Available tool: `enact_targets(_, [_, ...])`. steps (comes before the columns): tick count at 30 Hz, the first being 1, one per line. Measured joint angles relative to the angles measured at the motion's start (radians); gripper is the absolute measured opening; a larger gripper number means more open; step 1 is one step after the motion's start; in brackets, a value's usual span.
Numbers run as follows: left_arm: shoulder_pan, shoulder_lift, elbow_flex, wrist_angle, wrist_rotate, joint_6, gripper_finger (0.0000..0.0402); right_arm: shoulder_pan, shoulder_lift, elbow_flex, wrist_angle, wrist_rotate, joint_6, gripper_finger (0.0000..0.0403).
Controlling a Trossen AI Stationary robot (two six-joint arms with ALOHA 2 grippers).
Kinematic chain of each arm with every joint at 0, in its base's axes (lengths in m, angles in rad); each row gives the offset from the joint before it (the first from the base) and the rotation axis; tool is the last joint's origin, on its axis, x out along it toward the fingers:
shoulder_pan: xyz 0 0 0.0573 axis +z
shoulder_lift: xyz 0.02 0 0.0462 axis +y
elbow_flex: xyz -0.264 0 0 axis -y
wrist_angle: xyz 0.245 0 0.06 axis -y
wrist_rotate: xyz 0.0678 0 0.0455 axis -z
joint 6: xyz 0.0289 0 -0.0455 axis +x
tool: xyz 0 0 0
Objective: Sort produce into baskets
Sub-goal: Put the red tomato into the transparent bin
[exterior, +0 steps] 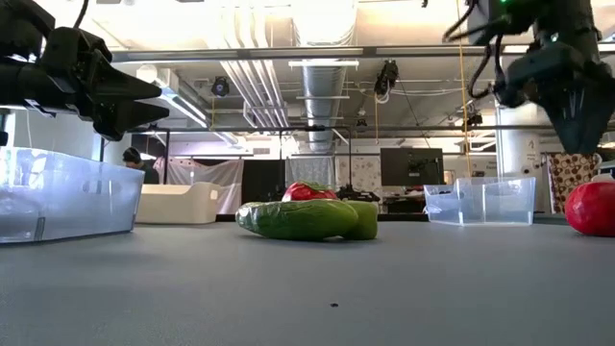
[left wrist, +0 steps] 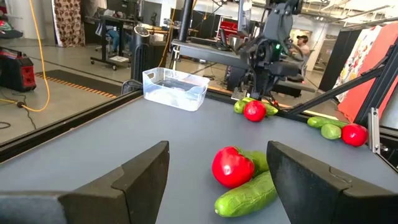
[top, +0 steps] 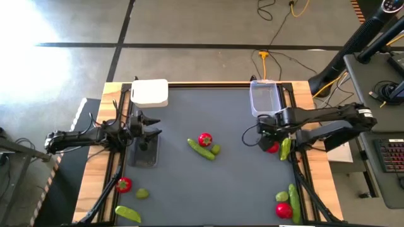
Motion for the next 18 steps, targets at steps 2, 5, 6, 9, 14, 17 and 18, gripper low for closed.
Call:
enact_targets(2, [0.000,0.000,0.000,0.000,0.000,0.000,0.0253,0.000,0.019,-0.009,-0.001,-0.008,0.004,0.0230])
enact_targets(5, [0.000,0.000,0.000,0.000,0.000,0.000,0.0253,0.000,0.045,-0.023,0.000,-0.014,0.021,0.0258])
enact_targets(6, [0.000,0.000,0.000,0.000,0.000,0.000,0.0253,0.000,0.052,-0.028,0.000,-0.014,0.027,0.0267])
enact_targets(9, [0.000,0.000,0.000,0.000,0.000,0.000,0.0253,0.000,0.068,-0.047,0.007,-0.016,0.051,0.0292])
enact_targets(14, [0.000,0.000,0.000,0.000,0.000,0.000,0.0253,0.000,0.087,-0.070,0.014,-0.037,0.067,0.0328])
enact_targets(17, [0.000,0.000,0.000,0.000,0.000,0.000,0.0253,0.000,0.093,-0.082,0.043,-0.041,0.075,0.0343])
enact_targets(18, [0.000,0.000,0.000,0.000,0.000,0.000,0.0253,0.000,0.093,-0.089,0.054,-0.041,0.082,0.0347])
